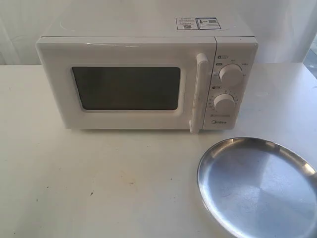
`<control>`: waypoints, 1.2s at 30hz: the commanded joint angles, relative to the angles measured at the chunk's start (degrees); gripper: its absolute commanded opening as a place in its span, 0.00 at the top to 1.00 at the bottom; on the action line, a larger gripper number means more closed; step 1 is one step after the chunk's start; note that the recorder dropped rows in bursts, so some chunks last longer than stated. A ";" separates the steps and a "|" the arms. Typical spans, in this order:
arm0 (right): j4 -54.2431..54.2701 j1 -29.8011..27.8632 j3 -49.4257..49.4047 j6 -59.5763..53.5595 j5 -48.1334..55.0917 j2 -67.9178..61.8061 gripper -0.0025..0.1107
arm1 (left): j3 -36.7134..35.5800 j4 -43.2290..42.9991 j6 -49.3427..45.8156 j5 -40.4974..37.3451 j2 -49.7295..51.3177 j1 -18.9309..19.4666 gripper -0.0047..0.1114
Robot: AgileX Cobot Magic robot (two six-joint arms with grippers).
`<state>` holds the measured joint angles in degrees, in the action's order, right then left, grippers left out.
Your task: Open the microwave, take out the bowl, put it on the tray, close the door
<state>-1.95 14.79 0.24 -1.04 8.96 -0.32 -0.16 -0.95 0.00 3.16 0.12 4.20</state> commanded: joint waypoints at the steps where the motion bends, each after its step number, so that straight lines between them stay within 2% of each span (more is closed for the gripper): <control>1: -0.14 -0.43 -0.24 -0.28 -2.43 0.32 0.98 | 0.16 0.55 0.00 0.21 -0.12 -0.23 0.96; 4: -0.14 -0.43 -0.24 -0.28 -3.38 0.32 0.98 | 0.16 0.45 0.00 0.21 -0.12 -0.23 0.96; 7: -0.14 -0.43 -0.24 1.04 -10.75 0.32 0.98 | 0.16 0.45 0.00 0.21 -0.12 -0.23 0.96; 11: -0.14 -0.43 -0.24 21.24 -23.88 0.32 0.98 | 0.16 0.45 0.00 0.21 -0.12 -0.23 0.96; 15: -0.14 -0.43 -0.24 35.38 -23.64 0.32 0.98 | 0.16 0.45 0.00 0.21 -0.12 -0.23 0.96; 26: -1.22 -0.43 -0.24 34.26 -21.07 0.32 0.98 | 0.16 0.45 0.00 0.21 -0.12 -0.23 0.96; 29: -5.46 -0.43 -0.24 35.93 -24.64 0.32 0.98 | 0.16 0.45 0.00 0.21 -0.12 -0.23 0.96; 31: -9.81 -0.43 -0.24 42.12 -30.10 0.32 0.98 | 0.16 0.45 0.00 0.21 -0.12 -0.23 0.96; 36: -37.20 0.13 6.79 68.17 -49.13 -1.17 0.98 | 0.16 0.45 0.00 0.21 -0.12 -0.23 0.96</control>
<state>-24.69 14.79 2.79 55.46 -28.88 -0.19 -0.16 -0.95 0.00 3.16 0.12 4.20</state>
